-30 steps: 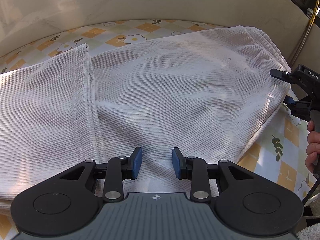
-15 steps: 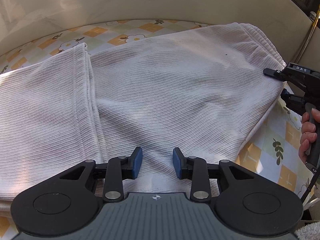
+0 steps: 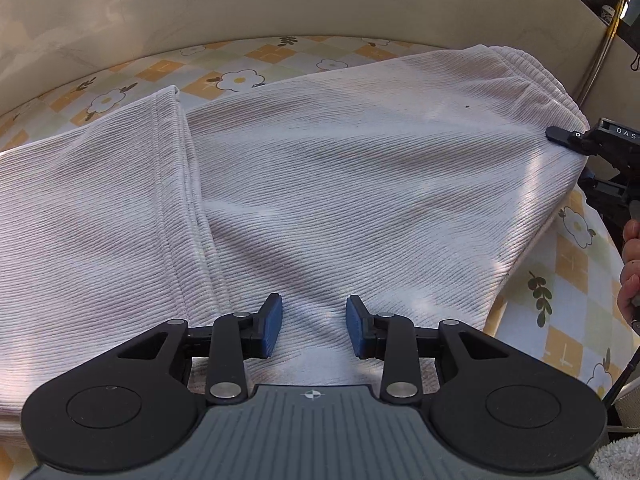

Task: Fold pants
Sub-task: 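Lift the gripped waistband up with the right gripper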

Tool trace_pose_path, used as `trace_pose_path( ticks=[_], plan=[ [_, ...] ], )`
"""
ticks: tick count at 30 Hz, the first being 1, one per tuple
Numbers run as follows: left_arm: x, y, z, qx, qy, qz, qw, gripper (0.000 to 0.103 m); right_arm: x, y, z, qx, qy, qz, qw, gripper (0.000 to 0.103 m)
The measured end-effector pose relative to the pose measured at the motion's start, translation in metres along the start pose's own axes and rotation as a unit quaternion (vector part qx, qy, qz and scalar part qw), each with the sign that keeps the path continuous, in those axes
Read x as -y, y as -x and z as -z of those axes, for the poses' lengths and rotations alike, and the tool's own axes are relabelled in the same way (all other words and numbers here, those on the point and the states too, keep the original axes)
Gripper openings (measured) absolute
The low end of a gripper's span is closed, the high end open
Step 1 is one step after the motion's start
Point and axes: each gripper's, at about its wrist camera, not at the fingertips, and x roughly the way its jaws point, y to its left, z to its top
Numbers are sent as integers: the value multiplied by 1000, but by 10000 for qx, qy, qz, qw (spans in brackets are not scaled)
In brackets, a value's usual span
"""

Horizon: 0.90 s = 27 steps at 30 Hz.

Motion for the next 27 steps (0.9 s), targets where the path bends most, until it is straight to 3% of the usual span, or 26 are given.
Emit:
trace_pose_path(
  ticks=[15,17,21,27],
  plan=[
    [-16,-3,-10,-93,71,106,9999,36,7,-15,-1,-26,-221,-8,9998,51],
    [-17,-3,-10,-91,72,106,9999,36,6,-17,-2,-2,-234,10,9997,51],
    [-18,-4,-12,-104,111,120,9998,37,-2,-14,-3,28,-85,206,9997,38],
    [-16,-11,-21,-290,49,121,9995,38,-34,7,-9,302,545,203,9979,36]
  ],
)
